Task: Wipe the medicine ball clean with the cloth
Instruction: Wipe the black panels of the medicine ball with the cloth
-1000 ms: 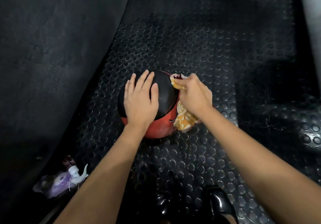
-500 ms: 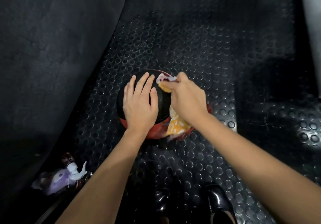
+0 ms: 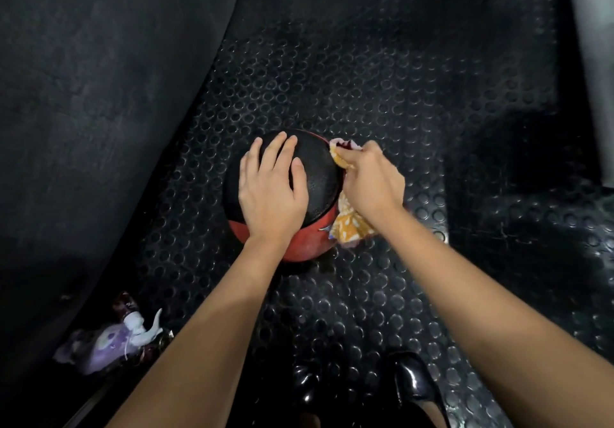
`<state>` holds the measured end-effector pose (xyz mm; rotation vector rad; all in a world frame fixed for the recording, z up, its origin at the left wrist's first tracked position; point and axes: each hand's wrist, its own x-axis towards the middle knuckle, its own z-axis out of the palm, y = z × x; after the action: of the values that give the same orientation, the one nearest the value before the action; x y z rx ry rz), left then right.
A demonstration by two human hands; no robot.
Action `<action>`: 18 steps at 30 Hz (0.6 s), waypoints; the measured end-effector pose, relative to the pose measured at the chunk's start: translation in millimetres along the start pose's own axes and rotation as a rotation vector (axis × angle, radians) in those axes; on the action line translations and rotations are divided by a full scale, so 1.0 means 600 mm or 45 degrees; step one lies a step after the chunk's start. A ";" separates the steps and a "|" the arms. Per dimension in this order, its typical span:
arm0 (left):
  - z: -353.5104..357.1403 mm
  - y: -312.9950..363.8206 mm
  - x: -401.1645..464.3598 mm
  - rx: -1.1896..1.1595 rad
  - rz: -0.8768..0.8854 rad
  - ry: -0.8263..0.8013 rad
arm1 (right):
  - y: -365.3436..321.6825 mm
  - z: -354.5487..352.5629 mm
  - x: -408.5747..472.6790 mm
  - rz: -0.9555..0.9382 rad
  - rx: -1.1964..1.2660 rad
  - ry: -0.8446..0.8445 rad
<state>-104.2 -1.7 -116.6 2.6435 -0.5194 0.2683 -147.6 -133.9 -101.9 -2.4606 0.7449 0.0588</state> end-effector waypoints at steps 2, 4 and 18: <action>-0.001 -0.003 0.007 0.003 -0.013 0.012 | -0.009 0.003 -0.028 -0.119 -0.030 0.044; -0.002 -0.007 0.013 -0.004 -0.041 0.014 | -0.010 0.006 -0.059 -0.243 -0.027 0.063; 0.005 -0.002 0.032 -0.024 -0.195 -0.004 | -0.008 0.008 -0.023 -0.138 0.004 0.072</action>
<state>-85.9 -8.0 -115.0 2.6483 -0.3161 0.2113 -156.1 -120.9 -100.8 -2.5041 0.6331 -0.0527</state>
